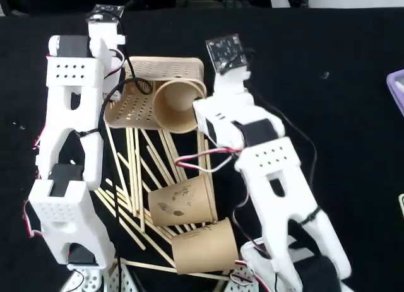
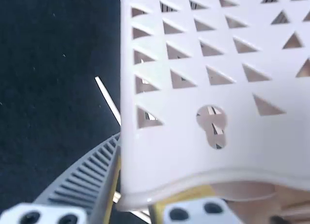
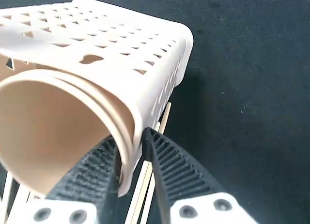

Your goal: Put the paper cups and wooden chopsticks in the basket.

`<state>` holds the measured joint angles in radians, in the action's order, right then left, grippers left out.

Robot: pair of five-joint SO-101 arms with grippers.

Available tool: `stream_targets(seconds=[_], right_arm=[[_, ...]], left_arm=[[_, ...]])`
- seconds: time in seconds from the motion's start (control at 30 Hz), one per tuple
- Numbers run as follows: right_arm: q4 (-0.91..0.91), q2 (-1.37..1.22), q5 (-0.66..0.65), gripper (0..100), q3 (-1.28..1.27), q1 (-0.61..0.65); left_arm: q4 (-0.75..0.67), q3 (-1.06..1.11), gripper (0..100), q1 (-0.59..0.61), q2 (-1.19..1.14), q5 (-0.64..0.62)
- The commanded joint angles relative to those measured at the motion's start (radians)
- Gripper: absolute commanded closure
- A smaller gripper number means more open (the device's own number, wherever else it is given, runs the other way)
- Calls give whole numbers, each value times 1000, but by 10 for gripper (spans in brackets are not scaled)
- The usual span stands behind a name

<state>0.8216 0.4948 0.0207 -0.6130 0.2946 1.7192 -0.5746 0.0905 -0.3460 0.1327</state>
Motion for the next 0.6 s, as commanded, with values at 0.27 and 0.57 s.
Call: stream_targets(seconds=[0.27, 0.57], right_arm=[[135, 105, -3, 988, 1, -48], [224, 107, -9, 988, 2, -11]], left_arm=[[37, 292, 970, 7, 239, 46], [-32, 527, 970, 7, 499, 52]])
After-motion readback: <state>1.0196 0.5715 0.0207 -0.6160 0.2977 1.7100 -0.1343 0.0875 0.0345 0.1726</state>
